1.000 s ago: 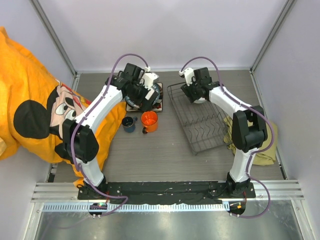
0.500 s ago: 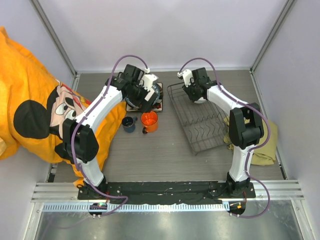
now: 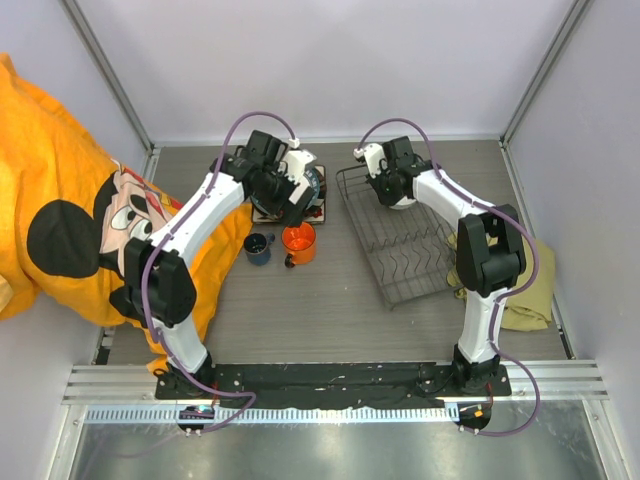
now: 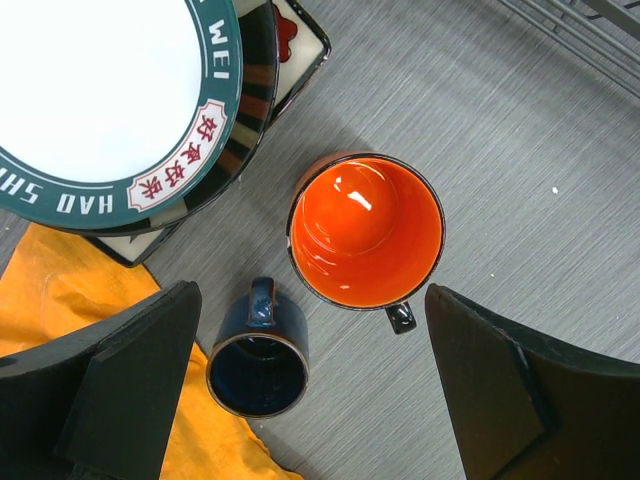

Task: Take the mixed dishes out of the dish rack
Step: Pick up the bowl from the dish rack.

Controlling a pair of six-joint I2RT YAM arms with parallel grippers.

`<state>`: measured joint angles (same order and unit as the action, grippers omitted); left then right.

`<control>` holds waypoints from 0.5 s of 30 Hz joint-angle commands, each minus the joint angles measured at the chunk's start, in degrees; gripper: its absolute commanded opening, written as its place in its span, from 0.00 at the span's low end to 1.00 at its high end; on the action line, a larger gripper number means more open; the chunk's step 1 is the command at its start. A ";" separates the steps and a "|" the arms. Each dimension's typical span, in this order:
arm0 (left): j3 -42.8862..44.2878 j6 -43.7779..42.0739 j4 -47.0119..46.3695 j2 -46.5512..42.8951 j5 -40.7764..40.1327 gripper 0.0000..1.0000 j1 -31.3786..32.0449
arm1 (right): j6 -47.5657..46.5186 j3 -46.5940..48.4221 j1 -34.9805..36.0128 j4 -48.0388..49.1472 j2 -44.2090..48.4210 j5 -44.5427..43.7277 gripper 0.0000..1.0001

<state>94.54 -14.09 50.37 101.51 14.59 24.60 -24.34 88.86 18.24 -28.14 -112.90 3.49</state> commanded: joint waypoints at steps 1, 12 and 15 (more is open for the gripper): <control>0.20 -0.77 -1.42 -3.78 0.79 1.00 -0.69 | 0.78 4.13 -0.31 -1.30 2.07 -0.41 0.01; -0.23 0.72 -2.99 -5.01 1.76 1.00 -2.18 | 1.84 7.64 0.83 -5.61 7.25 0.29 0.01; -0.85 0.90 -3.35 -5.45 1.85 1.00 -2.71 | 2.27 8.70 1.36 -6.84 8.75 0.29 0.01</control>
<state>94.35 -13.85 49.43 99.24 15.07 22.85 -22.68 92.62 18.65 -35.42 -111.35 3.75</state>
